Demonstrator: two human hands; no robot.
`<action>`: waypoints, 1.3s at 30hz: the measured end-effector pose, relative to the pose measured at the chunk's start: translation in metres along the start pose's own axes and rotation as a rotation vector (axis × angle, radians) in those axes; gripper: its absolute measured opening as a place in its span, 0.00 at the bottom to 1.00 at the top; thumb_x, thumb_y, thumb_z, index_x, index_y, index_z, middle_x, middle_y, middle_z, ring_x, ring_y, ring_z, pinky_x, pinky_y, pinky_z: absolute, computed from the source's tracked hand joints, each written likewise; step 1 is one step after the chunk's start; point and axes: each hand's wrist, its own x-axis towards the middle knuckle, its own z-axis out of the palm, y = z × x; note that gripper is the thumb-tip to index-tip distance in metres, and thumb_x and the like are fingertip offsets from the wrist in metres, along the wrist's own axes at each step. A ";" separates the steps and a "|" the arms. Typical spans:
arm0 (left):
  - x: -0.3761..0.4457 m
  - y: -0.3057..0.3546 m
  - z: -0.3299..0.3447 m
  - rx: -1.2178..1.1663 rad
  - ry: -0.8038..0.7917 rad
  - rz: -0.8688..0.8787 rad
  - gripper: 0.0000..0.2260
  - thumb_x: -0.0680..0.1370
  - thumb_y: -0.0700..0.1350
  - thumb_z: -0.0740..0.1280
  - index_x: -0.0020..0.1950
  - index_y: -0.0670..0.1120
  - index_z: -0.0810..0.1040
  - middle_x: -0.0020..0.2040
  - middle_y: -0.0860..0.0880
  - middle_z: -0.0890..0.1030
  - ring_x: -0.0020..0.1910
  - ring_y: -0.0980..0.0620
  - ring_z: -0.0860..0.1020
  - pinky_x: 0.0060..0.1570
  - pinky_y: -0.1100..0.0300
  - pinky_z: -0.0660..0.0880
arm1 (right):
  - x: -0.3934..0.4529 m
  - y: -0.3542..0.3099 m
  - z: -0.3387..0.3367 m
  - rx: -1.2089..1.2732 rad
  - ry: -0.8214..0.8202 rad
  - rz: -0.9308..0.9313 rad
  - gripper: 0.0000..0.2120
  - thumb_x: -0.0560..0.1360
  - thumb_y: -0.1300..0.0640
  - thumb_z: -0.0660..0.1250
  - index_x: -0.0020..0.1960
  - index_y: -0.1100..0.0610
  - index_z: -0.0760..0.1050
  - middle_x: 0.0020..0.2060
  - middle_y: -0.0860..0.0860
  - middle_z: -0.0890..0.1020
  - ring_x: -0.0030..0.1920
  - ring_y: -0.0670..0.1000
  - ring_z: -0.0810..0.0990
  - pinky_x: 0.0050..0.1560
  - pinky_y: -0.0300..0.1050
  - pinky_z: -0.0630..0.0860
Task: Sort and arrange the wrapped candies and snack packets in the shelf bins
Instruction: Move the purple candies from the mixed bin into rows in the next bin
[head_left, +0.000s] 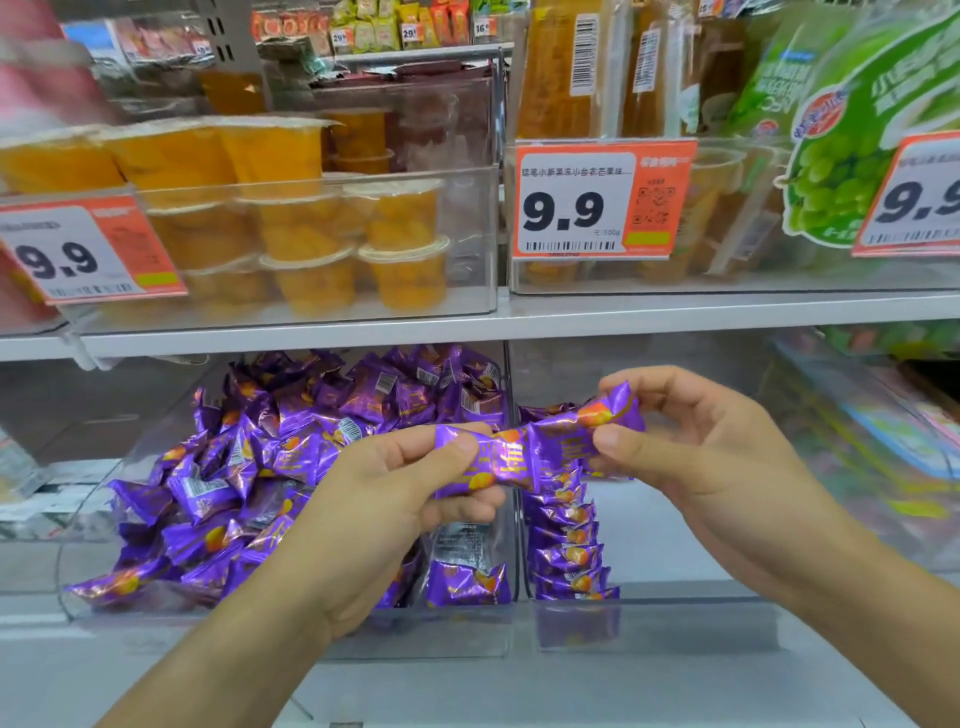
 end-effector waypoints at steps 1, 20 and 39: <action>0.000 0.000 0.000 0.022 -0.004 0.001 0.15 0.72 0.45 0.68 0.55 0.39 0.83 0.44 0.36 0.84 0.39 0.45 0.83 0.42 0.59 0.82 | -0.001 -0.004 0.000 -0.031 -0.010 -0.008 0.16 0.64 0.67 0.76 0.50 0.58 0.82 0.41 0.54 0.84 0.38 0.52 0.82 0.42 0.47 0.79; -0.004 -0.005 0.015 0.133 -0.218 -0.040 0.20 0.73 0.57 0.69 0.46 0.39 0.86 0.40 0.39 0.84 0.37 0.46 0.82 0.40 0.61 0.79 | -0.011 -0.005 0.008 -0.528 -0.242 -0.232 0.24 0.67 0.64 0.80 0.59 0.50 0.76 0.47 0.44 0.86 0.46 0.49 0.85 0.46 0.40 0.77; -0.005 -0.022 0.022 0.491 0.030 0.385 0.09 0.71 0.59 0.74 0.50 0.60 0.85 0.42 0.52 0.86 0.41 0.47 0.83 0.46 0.51 0.80 | -0.006 -0.011 -0.002 -0.568 -0.312 -0.121 0.19 0.61 0.59 0.84 0.49 0.52 0.82 0.41 0.48 0.87 0.41 0.52 0.86 0.47 0.44 0.83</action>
